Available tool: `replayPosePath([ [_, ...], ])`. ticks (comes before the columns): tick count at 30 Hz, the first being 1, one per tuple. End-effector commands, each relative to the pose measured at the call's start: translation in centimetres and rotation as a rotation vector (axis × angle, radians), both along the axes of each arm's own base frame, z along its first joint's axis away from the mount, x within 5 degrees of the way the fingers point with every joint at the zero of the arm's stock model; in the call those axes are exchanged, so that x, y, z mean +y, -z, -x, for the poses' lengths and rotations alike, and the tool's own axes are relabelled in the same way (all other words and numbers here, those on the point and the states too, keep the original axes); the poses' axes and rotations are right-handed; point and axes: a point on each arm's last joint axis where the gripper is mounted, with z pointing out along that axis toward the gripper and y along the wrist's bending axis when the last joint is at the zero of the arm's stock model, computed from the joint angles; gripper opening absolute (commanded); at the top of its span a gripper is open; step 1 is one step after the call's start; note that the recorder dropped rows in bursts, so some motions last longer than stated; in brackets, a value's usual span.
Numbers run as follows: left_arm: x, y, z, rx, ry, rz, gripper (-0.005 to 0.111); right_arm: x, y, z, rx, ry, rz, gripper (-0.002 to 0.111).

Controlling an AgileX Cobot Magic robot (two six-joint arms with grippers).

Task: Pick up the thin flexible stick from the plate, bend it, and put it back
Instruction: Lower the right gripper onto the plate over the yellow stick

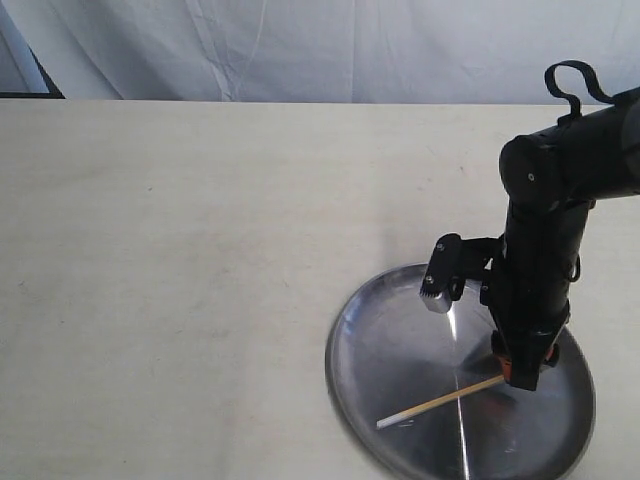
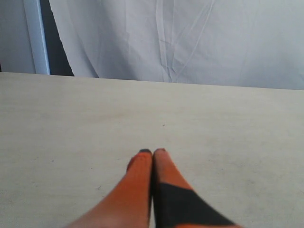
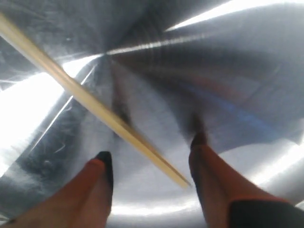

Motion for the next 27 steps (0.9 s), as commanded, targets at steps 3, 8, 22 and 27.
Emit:
replayPosePath([
  [3, 0.0, 0.1, 0.0, -0.009, -0.002, 0.009, 0.0, -0.1, 0.2, 0.3, 0.005, -0.014, 0.006, 0.051],
  [8, 0.0, 0.1, 0.0, -0.009, -0.002, 0.009, 0.0, -0.4, 1.0, 1.0, 0.009, -0.047, 0.01, 0.051],
  [22, 0.0, 0.0, 0.0, -0.011, -0.002, 0.009, 0.0, -0.2, 1.1, 0.3, -0.076, -0.049, -0.012, 0.051],
  [27, 0.0, 0.0, 0.0, -0.011, -0.002, 0.009, 0.0, -0.2, 1.1, 0.2, -0.081, -0.049, -0.013, 0.051],
])
